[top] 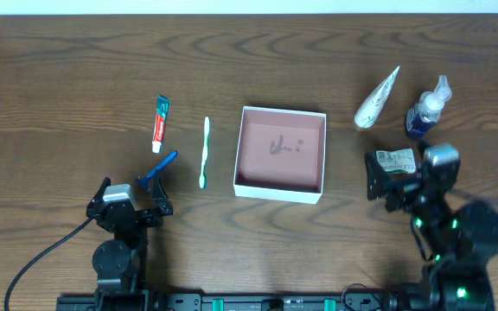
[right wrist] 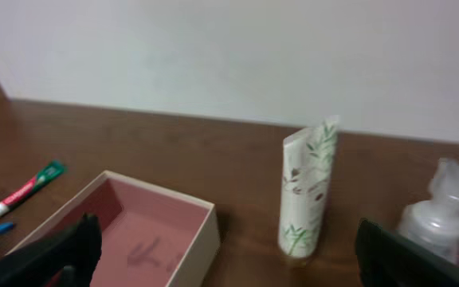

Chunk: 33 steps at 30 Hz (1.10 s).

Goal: Pack container
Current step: 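Move the right gripper toward the white Pantene tube, then grasp the white Pantene tube with the right gripper and lift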

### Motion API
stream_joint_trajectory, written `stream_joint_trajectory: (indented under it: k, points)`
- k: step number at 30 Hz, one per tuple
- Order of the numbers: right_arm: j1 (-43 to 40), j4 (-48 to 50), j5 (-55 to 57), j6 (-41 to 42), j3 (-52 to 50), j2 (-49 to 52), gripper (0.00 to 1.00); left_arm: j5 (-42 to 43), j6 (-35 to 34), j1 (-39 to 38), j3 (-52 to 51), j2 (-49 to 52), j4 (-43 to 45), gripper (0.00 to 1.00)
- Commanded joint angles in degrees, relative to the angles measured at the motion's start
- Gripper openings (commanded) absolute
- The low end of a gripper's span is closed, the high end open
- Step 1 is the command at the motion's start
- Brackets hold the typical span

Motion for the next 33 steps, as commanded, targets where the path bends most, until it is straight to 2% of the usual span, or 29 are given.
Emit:
stream_joint_trajectory:
  k: [1, 6, 11, 16, 21, 28, 31, 33]
  points:
    - [-0.5, -2.1, -3.5, -0.7, 6.5, 7.0, 0.99, -0.7, 0.3, 0.3, -1.2, -0.3, -2.1, 0.98]
    - [-0.5, -1.8, -12.4, -0.7, 12.9, 14.3, 0.99, -0.7, 0.3, 0.3, -1.2, -0.3, -2.1, 0.98]
    - [-0.5, 0.3, -12.6, -0.3, 13.5, 16.3, 0.99, -0.7, 0.3, 0.3, -1.2, -0.3, -2.1, 0.98]
    - [-0.5, -2.1, -8.3, -1.3, 15.6, 17.1, 0.99, -0.7, 0.3, 0.3, -1.2, -0.3, -2.1, 0.98]
    - [-0.5, -15.3, -4.1, -1.3, 28.4, 24.0, 0.99, -0.7, 0.3, 0.3, -1.2, -0.3, -2.1, 0.98]
    - [-0.5, -41.3, -0.7, -0.5, 55.7, 42.7, 0.99, -0.7, 0.3, 0.3, -1.2, -0.3, -2.1, 0.98]
    - [-0.5, -47.0, -0.6, -0.5, 61.7, 49.2, 0.99, -0.7, 0.3, 0.3, -1.2, -0.3, -2.1, 0.98]
    - [-0.5, -47.2, -1.9, -0.5, 62.4, 51.9, 0.99, -0.7, 0.3, 0.3, -1.2, -0.3, -2.1, 0.98]
